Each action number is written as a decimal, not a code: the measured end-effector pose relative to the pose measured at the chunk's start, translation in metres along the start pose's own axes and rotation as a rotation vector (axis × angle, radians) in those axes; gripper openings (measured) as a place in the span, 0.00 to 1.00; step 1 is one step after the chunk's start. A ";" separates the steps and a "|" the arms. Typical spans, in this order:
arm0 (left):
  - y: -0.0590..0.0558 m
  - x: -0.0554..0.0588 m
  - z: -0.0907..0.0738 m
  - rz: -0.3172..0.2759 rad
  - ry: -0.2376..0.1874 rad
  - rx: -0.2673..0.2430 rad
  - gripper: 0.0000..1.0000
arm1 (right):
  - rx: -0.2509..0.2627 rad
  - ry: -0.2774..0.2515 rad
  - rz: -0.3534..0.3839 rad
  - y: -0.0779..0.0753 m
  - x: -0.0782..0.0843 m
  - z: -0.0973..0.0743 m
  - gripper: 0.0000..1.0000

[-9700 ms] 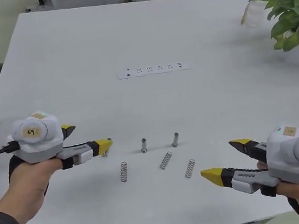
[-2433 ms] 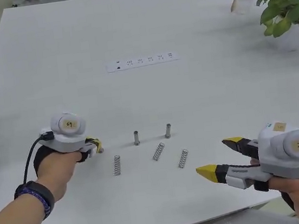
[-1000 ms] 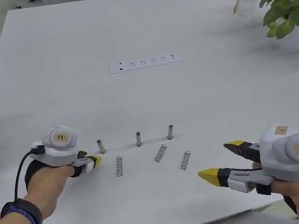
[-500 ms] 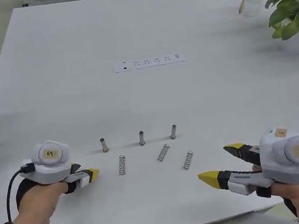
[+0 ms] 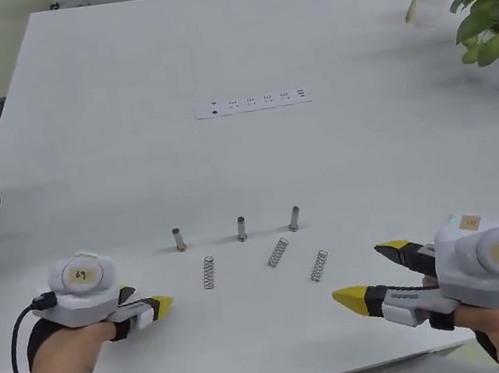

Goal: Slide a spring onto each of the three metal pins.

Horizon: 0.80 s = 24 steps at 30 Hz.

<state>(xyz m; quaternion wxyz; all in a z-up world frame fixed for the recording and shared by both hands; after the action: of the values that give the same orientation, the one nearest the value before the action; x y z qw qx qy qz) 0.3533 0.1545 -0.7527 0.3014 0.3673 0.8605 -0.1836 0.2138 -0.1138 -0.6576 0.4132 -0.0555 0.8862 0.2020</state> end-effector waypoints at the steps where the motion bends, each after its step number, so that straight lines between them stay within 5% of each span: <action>1: -0.001 0.000 0.000 0.000 -0.003 0.002 0.36 | 0.000 0.001 -0.001 0.000 0.000 0.000 0.63; 24: -0.030 -0.022 0.013 0.054 -0.091 0.069 0.40 | -0.002 0.003 -0.001 0.001 0.002 0.001 0.63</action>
<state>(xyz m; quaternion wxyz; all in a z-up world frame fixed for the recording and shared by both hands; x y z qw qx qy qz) 0.3487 0.1160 -0.7453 0.3323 0.3916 0.8290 -0.2214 0.2127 -0.1126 -0.6591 0.4118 -0.0568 0.8866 0.2026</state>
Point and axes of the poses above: the centre of the closed fingertips' face, and the gripper's own axes: z roughly forward along the fingers, y roughly to its left, x roughly out of its underside, the point moved 2 cm from there along -z, roughly backward along the fingers, and after that the axes turned 7 degrees about z, right-handed, at the moved point
